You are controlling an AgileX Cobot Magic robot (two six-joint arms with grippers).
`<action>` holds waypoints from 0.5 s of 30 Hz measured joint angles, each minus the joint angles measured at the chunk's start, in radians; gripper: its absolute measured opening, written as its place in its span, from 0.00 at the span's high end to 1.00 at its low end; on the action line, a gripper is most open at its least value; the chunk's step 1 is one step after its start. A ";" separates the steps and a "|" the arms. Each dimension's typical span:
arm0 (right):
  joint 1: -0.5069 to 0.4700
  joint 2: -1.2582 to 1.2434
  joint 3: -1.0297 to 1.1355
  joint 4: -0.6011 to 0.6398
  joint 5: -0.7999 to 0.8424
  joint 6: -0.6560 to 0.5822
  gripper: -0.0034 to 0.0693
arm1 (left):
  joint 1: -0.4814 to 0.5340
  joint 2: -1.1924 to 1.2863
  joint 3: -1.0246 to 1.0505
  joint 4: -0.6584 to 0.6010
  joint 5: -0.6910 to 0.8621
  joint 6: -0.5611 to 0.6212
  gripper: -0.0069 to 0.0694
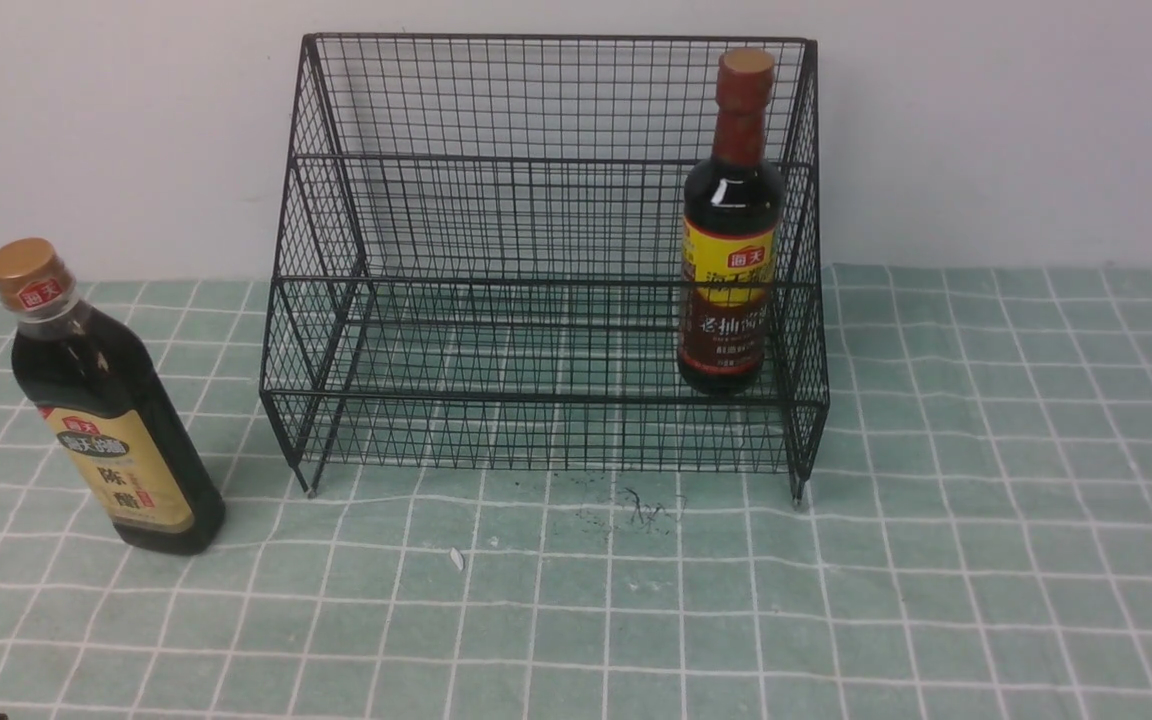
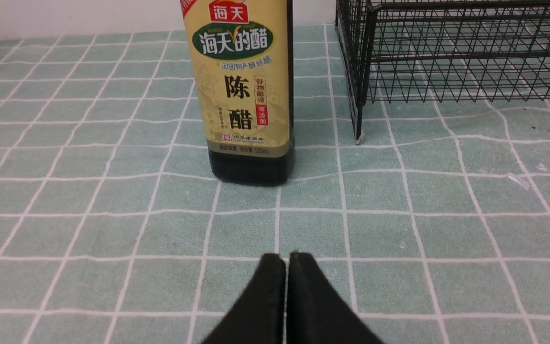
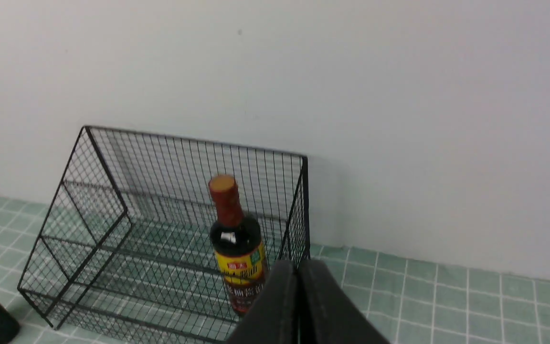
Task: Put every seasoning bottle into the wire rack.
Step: Use the left arm to grab the condiment bottle closest to it
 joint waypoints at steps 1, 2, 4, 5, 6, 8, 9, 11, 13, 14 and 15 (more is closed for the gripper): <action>0.000 -0.080 0.124 0.006 -0.088 0.007 0.97 | 0.000 0.000 0.000 0.000 0.000 0.000 0.92; 0.000 -0.159 0.249 0.012 -0.154 0.013 0.97 | 0.000 0.000 0.000 0.000 0.000 0.000 0.92; 0.000 -0.267 0.418 0.022 -0.274 0.020 0.97 | 0.000 0.000 0.000 0.000 0.000 0.000 0.92; 0.000 -0.355 0.552 0.031 -0.389 0.035 0.97 | 0.000 0.000 0.000 0.000 0.000 0.000 0.92; 0.000 -0.448 0.690 0.038 -0.496 0.055 0.97 | 0.000 0.000 0.000 0.000 0.000 0.000 0.92; 0.000 -0.527 0.807 0.043 -0.596 0.072 0.97 | 0.000 0.000 0.000 0.000 0.000 0.000 0.92; 0.000 -0.576 0.880 0.044 -0.665 0.080 0.97 | 0.000 0.000 0.000 0.000 0.000 0.000 0.92; 0.000 -0.645 0.977 0.044 -0.745 0.089 0.97 | 0.000 0.000 0.000 0.000 0.000 0.000 0.92; 0.000 -0.749 1.109 0.059 -0.855 0.093 0.97 | 0.000 0.000 0.000 0.000 0.000 0.000 0.92; 0.000 -0.755 1.117 0.059 -0.861 0.093 0.97 | 0.000 0.000 0.000 0.000 0.000 0.000 0.92; 0.000 -0.789 1.163 0.068 -0.898 0.095 0.97 | 0.000 0.000 0.000 0.000 0.000 0.000 0.92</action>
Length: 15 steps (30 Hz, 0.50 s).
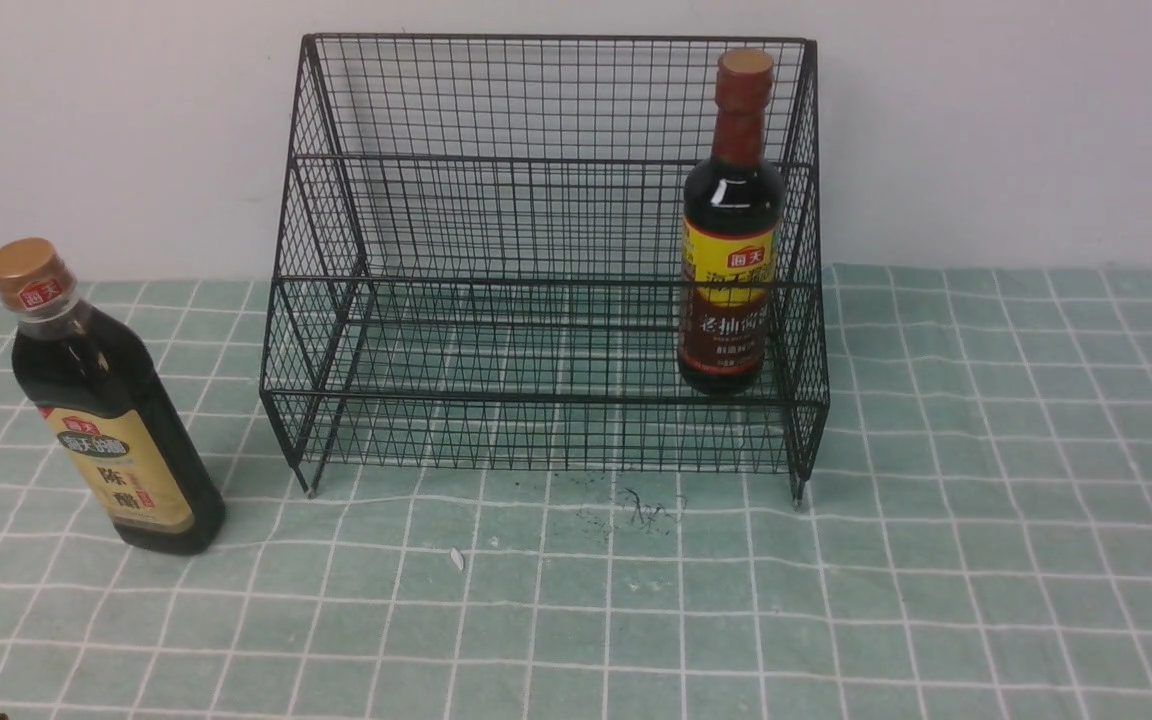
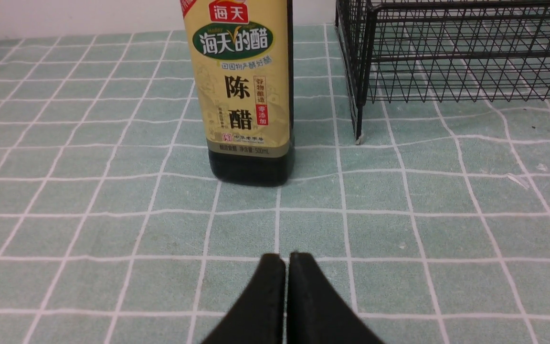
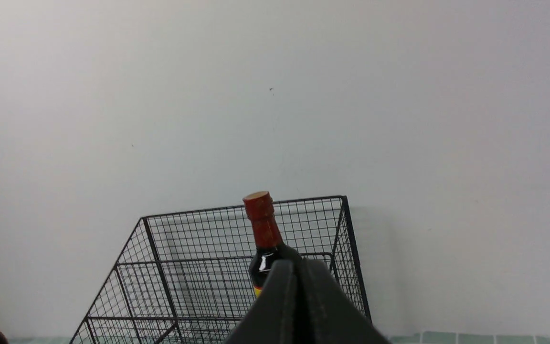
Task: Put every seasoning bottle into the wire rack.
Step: Use the left arm to grab the condiment bottle closest to it
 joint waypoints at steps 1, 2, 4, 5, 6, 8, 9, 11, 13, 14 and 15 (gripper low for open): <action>0.000 -0.024 0.035 0.003 -0.019 0.001 0.97 | 0.000 0.000 0.000 0.000 0.000 0.000 0.92; 0.000 -0.044 0.078 0.003 -0.037 0.001 0.97 | 0.000 0.000 0.000 0.000 0.000 0.000 0.92; 0.000 -0.050 0.130 -0.004 -0.045 0.001 0.97 | 0.000 0.000 0.000 0.000 0.000 0.000 0.92; 0.000 -0.050 0.157 -0.012 -0.045 0.001 0.97 | 0.000 0.000 0.000 0.000 0.000 0.000 0.92; 0.000 -0.050 0.162 -0.012 -0.045 0.001 0.97 | 0.000 0.000 0.000 0.000 0.000 0.000 0.92; 0.000 -0.050 0.218 -0.046 -0.044 0.001 0.97 | 0.000 0.000 0.000 0.000 0.000 0.000 0.92; 0.000 -0.050 0.242 -0.060 -0.042 0.001 0.97 | 0.000 0.000 0.000 0.000 0.000 0.000 0.92; -0.013 -0.050 0.285 -0.085 -0.038 0.001 0.97 | 0.000 0.000 0.000 0.000 0.000 0.000 0.92; -0.072 -0.050 0.331 -0.104 -0.037 0.001 0.97 | 0.000 0.000 0.000 0.000 0.000 0.000 0.92; -0.130 -0.050 0.353 -0.111 -0.029 0.001 0.97 | 0.000 0.000 0.000 0.000 0.000 0.000 0.92; -0.160 -0.050 0.360 -0.119 -0.022 0.001 0.97 | 0.000 0.000 0.000 0.000 0.000 0.000 0.92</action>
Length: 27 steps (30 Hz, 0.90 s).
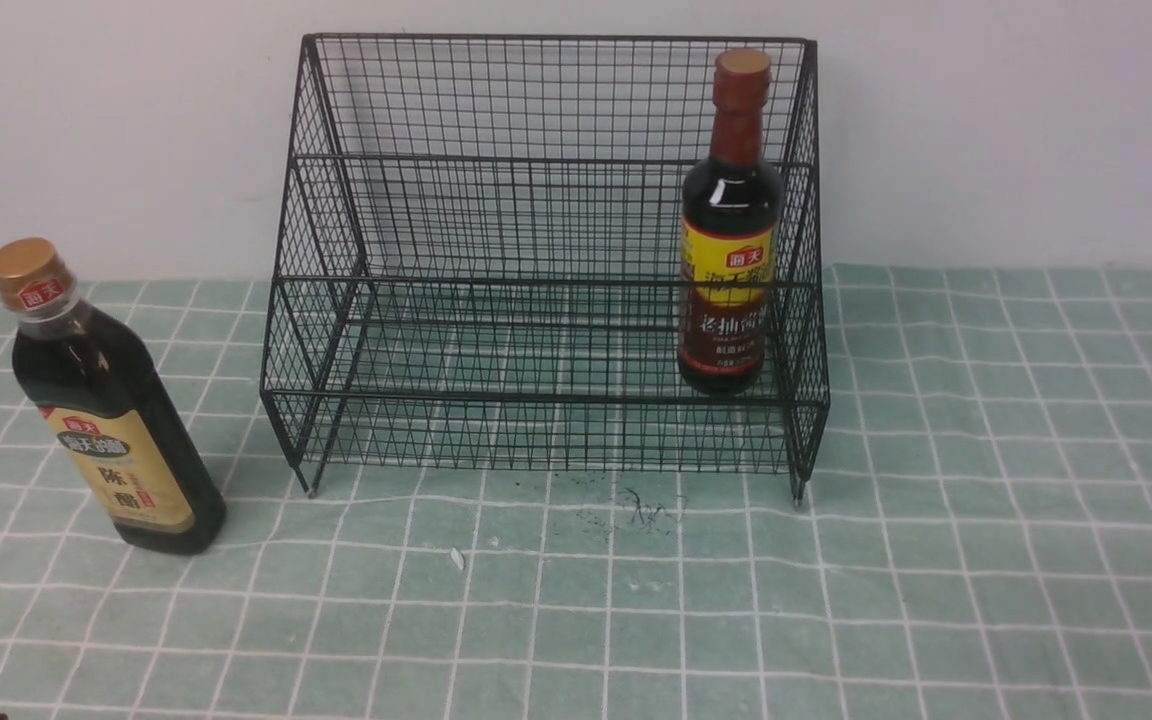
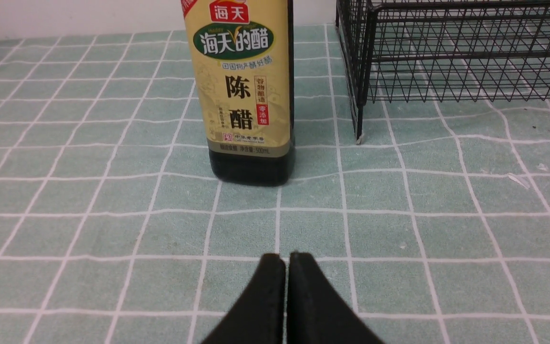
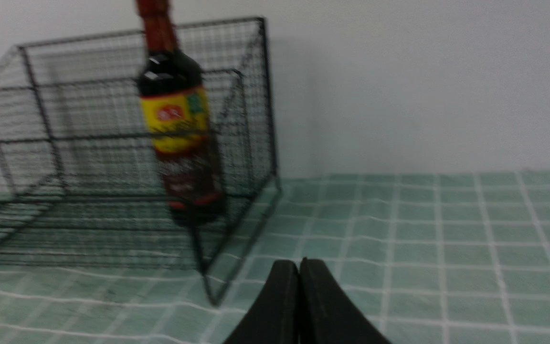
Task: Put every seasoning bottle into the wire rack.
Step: Use the left arm to grab the condiment bottle closest to it
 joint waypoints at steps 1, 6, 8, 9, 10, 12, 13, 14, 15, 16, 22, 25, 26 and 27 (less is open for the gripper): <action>-0.014 0.000 0.001 -0.002 0.003 0.000 0.97 | 0.000 0.000 0.000 0.000 0.000 0.000 0.92; -0.117 0.000 0.001 -0.061 0.126 -0.018 0.97 | 0.000 0.000 0.000 0.000 0.000 0.000 0.92; -0.123 0.000 -0.001 -0.066 0.130 -0.030 0.97 | 0.000 0.000 0.000 0.000 0.000 0.000 0.92; -0.124 0.000 -0.001 -0.067 0.133 -0.036 0.97 | 0.000 0.000 0.000 0.000 0.000 0.000 0.92; -0.124 0.000 -0.001 -0.064 0.133 -0.037 0.97 | 0.000 0.000 0.000 0.000 0.000 0.000 0.92; -0.124 0.000 -0.001 -0.060 0.133 -0.034 0.97 | 0.000 0.000 0.000 0.000 0.000 0.000 0.92; -0.124 0.000 -0.001 -0.057 0.133 -0.031 0.97 | 0.000 0.000 0.000 0.000 0.000 0.000 0.92; -0.124 0.000 -0.001 -0.057 0.133 -0.030 0.97 | 0.000 0.000 0.000 0.000 0.000 0.000 0.92; -0.124 0.000 -0.001 -0.057 0.133 -0.030 0.97 | 0.000 0.000 0.000 0.000 0.000 0.000 0.92; -0.124 0.000 -0.001 -0.057 0.133 -0.030 0.97 | 0.000 0.000 0.000 0.000 0.000 0.000 0.92; -0.124 0.000 -0.001 -0.055 0.133 -0.030 0.97 | 0.000 0.000 0.000 0.000 0.000 -0.001 0.92; -0.124 0.000 -0.001 -0.055 0.133 -0.030 0.97 | 0.000 0.000 0.000 0.000 0.000 -0.001 0.92; -0.124 0.000 -0.001 -0.055 0.133 -0.030 0.97 | 0.000 0.000 0.000 0.000 0.000 -0.001 0.92; -0.124 0.000 -0.001 -0.055 0.133 -0.030 0.97 | 0.000 0.000 0.000 0.000 0.000 -0.001 0.92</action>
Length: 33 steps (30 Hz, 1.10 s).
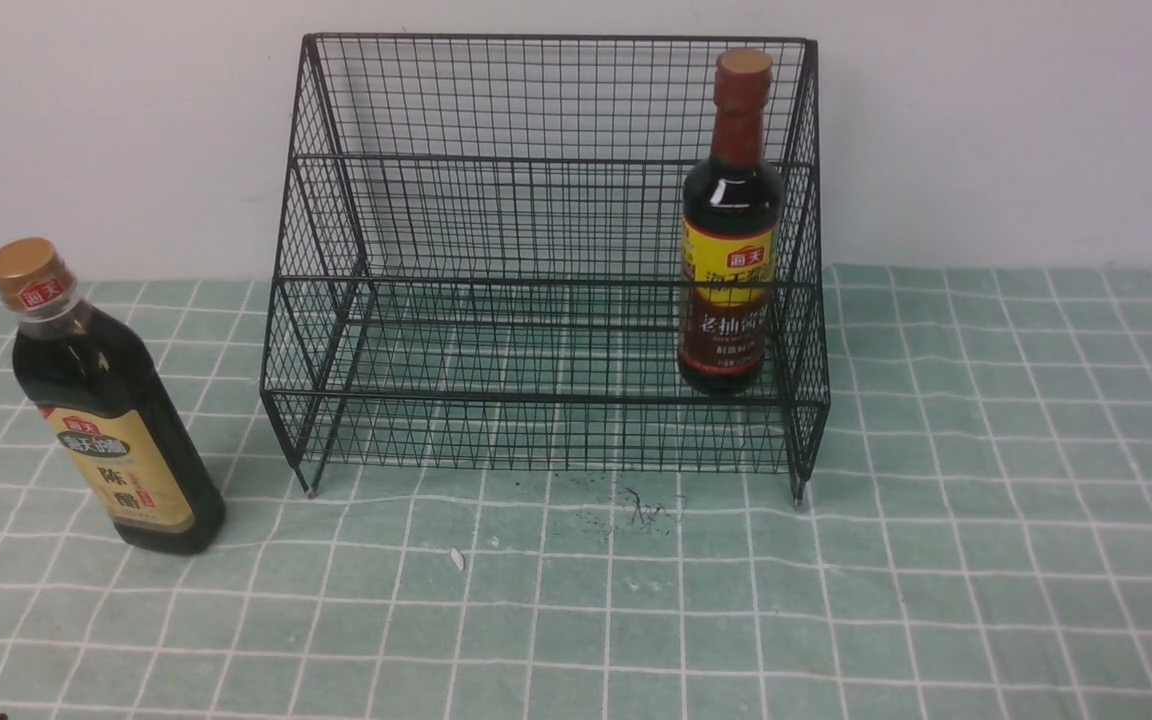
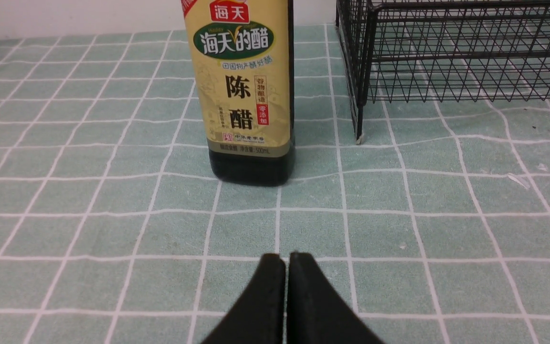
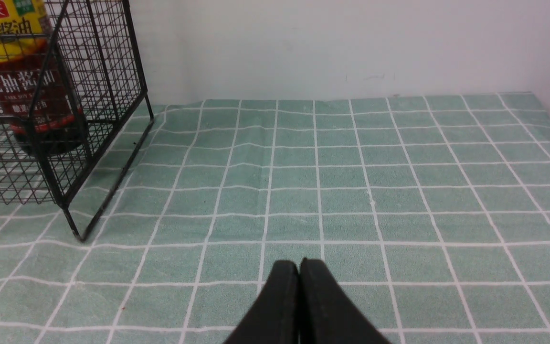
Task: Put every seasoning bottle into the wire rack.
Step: Use the left arm to grab the condiment bottle closest to it
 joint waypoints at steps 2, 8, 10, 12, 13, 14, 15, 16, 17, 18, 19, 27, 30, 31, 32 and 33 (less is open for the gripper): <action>0.000 0.000 0.000 0.000 0.000 0.000 0.97 | 0.000 0.000 0.000 0.000 0.000 0.000 0.92; 0.000 0.000 0.000 0.000 0.000 0.000 0.97 | 0.000 0.000 0.000 0.000 0.000 0.000 0.92; 0.000 0.000 0.000 0.000 0.000 0.000 0.97 | 0.000 0.000 0.000 0.002 0.000 0.002 0.92; 0.000 0.000 0.000 0.000 0.000 0.000 0.97 | 0.000 0.000 0.001 0.009 -0.006 0.003 0.92; 0.000 0.000 0.000 0.000 0.000 0.000 0.97 | 0.000 0.000 0.001 0.009 -0.007 0.003 0.92; 0.000 0.000 0.000 0.000 0.000 0.000 0.97 | 0.000 0.000 0.003 0.006 -0.027 0.002 0.92; 0.000 0.000 0.000 0.000 0.000 0.000 0.97 | 0.000 0.000 0.005 -0.012 -0.081 -0.003 0.92; 0.000 0.000 0.000 0.000 0.000 0.000 0.97 | 0.000 0.000 0.005 -0.012 -0.102 -0.007 0.92; 0.000 0.000 0.000 0.000 0.000 0.000 0.97 | 0.000 0.000 0.005 -0.059 -0.205 -0.029 0.92; 0.000 0.000 0.000 0.000 0.000 0.000 0.97 | 0.000 0.000 0.005 -0.086 -0.274 -0.048 0.92; 0.000 0.000 0.000 0.000 0.000 0.000 0.97 | 0.000 0.000 0.005 -0.105 -0.345 -0.062 0.92; 0.000 0.000 0.000 0.000 0.000 0.000 0.97 | 0.000 0.010 -0.032 -0.153 -0.855 -0.077 0.92; 0.000 0.000 0.000 0.000 0.000 0.000 0.97 | 0.000 0.104 -0.146 -0.125 -0.834 -0.037 0.92; 0.000 0.000 0.000 0.000 0.000 0.000 0.97 | 0.000 0.151 -0.188 -0.120 -0.809 -0.031 0.92; 0.000 0.000 0.000 0.000 0.000 0.000 0.97 | 0.000 0.204 -0.228 -0.119 -0.784 -0.025 0.92; 0.000 0.000 0.000 0.000 0.000 0.000 0.97 | 0.000 0.259 -0.257 -0.118 -0.767 -0.021 0.92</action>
